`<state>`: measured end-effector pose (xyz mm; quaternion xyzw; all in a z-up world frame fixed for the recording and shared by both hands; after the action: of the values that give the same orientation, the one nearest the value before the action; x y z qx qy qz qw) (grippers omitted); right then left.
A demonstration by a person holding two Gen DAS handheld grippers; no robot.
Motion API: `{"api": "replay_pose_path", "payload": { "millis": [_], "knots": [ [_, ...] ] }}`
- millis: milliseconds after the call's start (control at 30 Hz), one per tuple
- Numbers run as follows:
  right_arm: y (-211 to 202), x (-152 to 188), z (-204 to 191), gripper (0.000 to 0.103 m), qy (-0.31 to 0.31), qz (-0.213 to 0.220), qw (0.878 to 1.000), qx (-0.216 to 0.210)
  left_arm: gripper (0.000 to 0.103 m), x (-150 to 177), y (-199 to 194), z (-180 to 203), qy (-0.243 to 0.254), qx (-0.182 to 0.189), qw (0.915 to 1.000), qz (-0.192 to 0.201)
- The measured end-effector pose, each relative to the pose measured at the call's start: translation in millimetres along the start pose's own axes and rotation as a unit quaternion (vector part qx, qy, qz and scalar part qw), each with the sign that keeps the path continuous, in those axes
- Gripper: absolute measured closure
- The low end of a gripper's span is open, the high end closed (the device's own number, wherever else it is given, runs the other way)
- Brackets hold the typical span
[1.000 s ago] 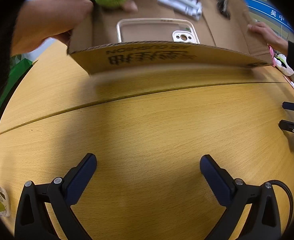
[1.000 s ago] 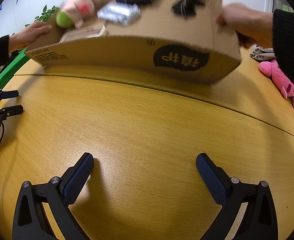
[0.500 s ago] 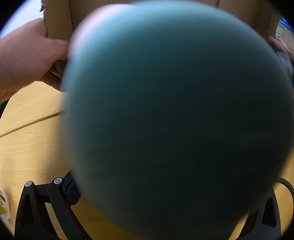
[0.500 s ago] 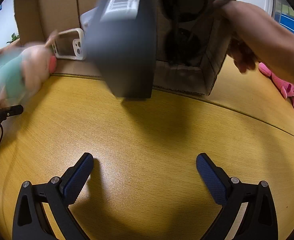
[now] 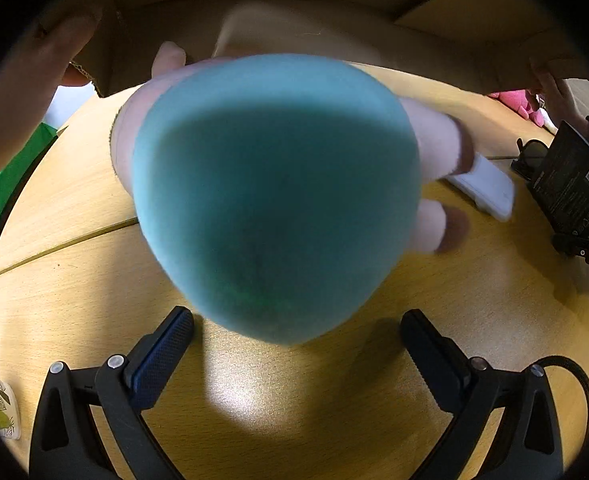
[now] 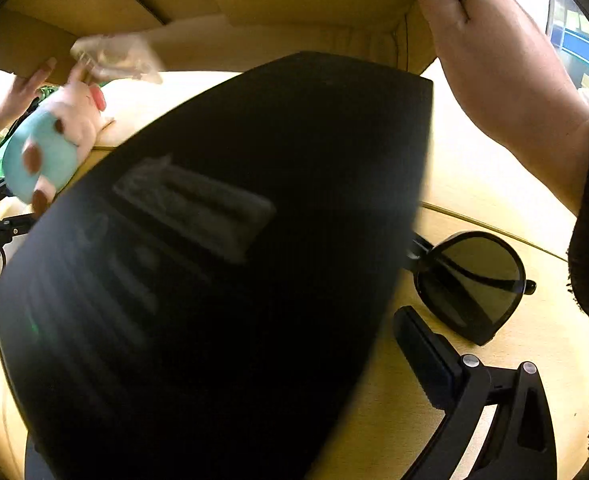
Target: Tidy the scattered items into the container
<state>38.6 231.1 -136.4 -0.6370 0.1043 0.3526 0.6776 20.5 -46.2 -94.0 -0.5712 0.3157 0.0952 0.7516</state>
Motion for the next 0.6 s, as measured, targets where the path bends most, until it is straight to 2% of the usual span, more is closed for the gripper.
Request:
{"api": "replay_pose_path", "payload": {
  "millis": [600],
  "knots": [
    [12.1,4.3,0.0,0.0,0.0,0.0,1.0,0.0,0.0,-5.1,-5.2,0.7,0.001,0.0,1.0,0.0]
  ]
}}
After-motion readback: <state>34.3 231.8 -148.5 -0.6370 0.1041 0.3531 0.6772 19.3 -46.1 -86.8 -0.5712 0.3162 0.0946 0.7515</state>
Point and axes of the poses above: each gripper's, at about its wrist camera, not at the fingertips, and y roughly the way its jaws point, z to its right, x to its underside, the point moved 5 cm from there along y, roughly the way its jaws point, and after that the axes turned 11 degrees about x, right-handed, at the moved point
